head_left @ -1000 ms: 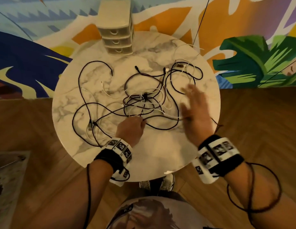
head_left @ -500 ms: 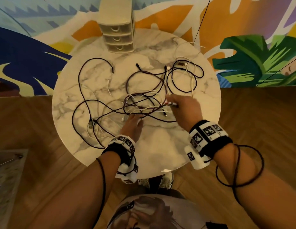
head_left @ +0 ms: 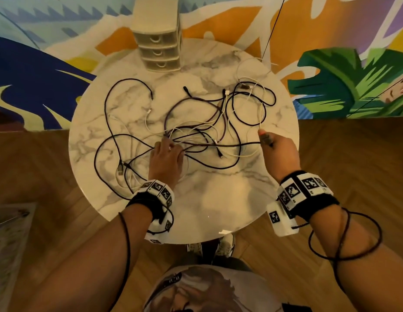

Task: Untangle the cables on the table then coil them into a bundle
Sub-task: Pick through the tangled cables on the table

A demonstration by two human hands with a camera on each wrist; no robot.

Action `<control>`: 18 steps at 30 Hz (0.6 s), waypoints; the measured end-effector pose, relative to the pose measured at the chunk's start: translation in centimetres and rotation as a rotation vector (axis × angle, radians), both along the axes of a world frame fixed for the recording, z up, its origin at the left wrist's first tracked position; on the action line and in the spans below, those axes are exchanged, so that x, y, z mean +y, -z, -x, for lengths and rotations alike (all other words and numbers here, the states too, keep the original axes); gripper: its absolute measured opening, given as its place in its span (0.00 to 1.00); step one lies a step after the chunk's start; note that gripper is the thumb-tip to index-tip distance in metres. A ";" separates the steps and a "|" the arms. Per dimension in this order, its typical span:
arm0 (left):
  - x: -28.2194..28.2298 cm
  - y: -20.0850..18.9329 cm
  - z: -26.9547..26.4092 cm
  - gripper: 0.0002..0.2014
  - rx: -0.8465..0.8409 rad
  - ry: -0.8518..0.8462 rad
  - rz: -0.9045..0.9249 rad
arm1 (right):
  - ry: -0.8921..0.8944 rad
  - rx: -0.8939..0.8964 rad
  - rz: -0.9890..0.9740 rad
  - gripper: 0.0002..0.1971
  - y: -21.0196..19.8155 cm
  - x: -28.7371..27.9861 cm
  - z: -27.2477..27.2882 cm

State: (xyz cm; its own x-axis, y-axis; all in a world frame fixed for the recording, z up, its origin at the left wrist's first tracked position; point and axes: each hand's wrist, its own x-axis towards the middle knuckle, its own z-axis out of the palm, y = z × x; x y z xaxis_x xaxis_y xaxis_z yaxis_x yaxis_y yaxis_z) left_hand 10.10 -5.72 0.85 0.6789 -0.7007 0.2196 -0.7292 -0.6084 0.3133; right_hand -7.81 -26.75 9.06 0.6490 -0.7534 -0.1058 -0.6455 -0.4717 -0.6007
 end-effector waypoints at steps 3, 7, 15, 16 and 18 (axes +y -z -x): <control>0.0 -2.0 0.1 0.08 0.128 0.020 0.031 | 0.090 0.034 0.038 0.18 0.4 -1.2 0.3; 0.7 -3.9 0.0 0.07 0.860 -0.111 0.199 | 0.047 0.162 0.045 0.19 2.3 -1.5 1.2; -3.0 -13.8 1.2 0.06 1.323 0.192 0.187 | -0.218 0.498 -0.013 0.15 7.8 1.6 4.7; -3.4 -13.9 1.4 0.06 1.262 0.221 0.089 | -0.188 0.502 -0.022 0.15 7.9 1.4 5.1; -3.5 -14.1 1.6 0.05 1.181 0.314 -0.084 | -0.072 0.464 -0.066 0.18 7.8 0.0 5.9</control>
State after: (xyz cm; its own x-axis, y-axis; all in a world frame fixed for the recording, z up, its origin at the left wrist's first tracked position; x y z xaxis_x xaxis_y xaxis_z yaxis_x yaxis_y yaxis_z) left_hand 8.46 -9.21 14.94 0.2286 -0.8522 -0.4707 -0.1423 -0.5075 0.8498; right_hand -13.71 -26.73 1.27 0.5721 -0.6903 -0.4430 -0.8199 -0.4957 -0.2864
